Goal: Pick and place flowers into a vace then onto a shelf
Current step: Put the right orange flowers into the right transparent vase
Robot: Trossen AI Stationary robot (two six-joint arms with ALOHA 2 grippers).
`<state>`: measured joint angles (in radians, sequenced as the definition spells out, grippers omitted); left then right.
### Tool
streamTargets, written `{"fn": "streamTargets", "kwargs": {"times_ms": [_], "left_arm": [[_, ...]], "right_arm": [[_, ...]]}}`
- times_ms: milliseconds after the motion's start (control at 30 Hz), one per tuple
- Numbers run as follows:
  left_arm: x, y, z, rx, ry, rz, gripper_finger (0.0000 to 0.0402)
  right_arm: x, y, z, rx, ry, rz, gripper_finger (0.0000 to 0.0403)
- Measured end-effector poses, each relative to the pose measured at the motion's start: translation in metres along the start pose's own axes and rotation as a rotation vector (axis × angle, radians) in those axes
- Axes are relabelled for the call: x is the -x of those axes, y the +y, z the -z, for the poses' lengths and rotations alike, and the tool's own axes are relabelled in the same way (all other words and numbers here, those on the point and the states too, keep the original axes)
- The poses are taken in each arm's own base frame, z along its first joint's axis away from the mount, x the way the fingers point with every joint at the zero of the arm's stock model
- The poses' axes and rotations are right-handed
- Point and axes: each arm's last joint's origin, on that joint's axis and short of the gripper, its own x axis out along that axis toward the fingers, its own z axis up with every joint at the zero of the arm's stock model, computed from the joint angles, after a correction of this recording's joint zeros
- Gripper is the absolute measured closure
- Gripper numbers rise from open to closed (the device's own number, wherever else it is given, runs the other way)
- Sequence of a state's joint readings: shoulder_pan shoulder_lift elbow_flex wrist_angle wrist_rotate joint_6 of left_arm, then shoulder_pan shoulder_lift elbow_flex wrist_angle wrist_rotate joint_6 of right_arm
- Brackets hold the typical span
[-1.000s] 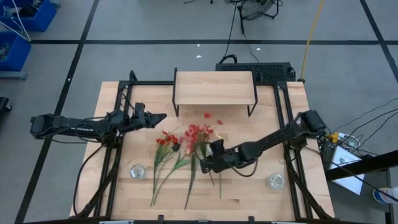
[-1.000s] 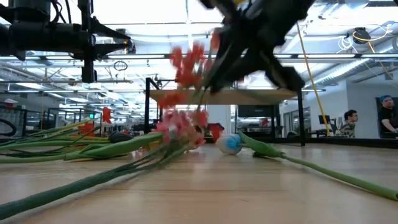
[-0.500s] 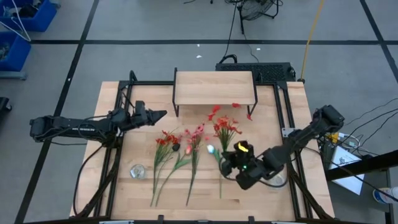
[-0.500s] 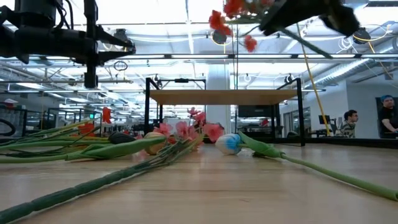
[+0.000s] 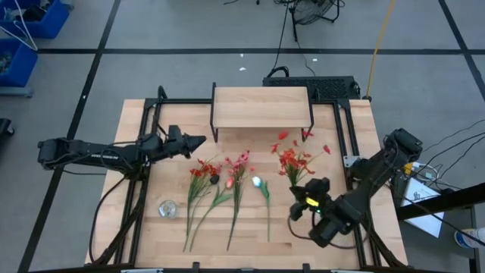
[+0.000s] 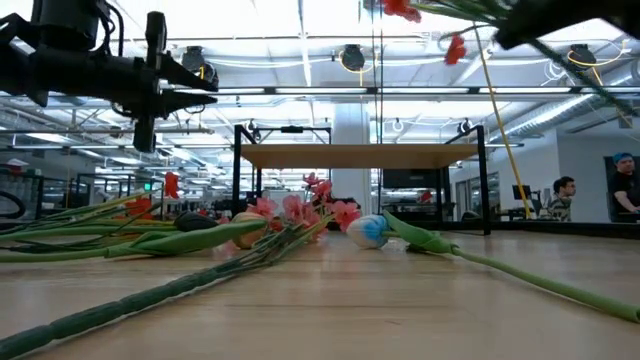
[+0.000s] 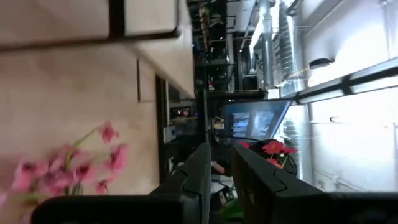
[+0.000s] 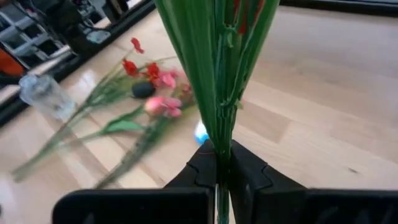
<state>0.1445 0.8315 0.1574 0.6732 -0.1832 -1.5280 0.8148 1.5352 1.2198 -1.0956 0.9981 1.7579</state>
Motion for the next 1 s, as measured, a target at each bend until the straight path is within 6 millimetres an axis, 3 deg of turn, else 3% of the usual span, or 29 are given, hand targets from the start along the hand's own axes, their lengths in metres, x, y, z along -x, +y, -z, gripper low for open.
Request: {"fn": "streamTargets", "kwargs": {"times_ms": [167, 367, 1000], "left_arm": [[-0.010, 0.009, 0.008, 0.065, 0.029, -0.055, 0.0334], [-0.035, 0.006, 0.021, 0.028, 0.075, -0.113, 0.0334], [-0.158, -0.008, 0.076, -0.036, 0.315, -0.155, 0.0334]], "right_arm": [[0.022, -0.016, 0.009, -0.008, -0.047, -0.003, 0.0395], [0.044, -0.033, 0.014, 0.008, -0.071, -0.009, 0.0395], [0.084, -0.051, 0.028, 0.105, 0.005, -0.085, 0.0395]]}}
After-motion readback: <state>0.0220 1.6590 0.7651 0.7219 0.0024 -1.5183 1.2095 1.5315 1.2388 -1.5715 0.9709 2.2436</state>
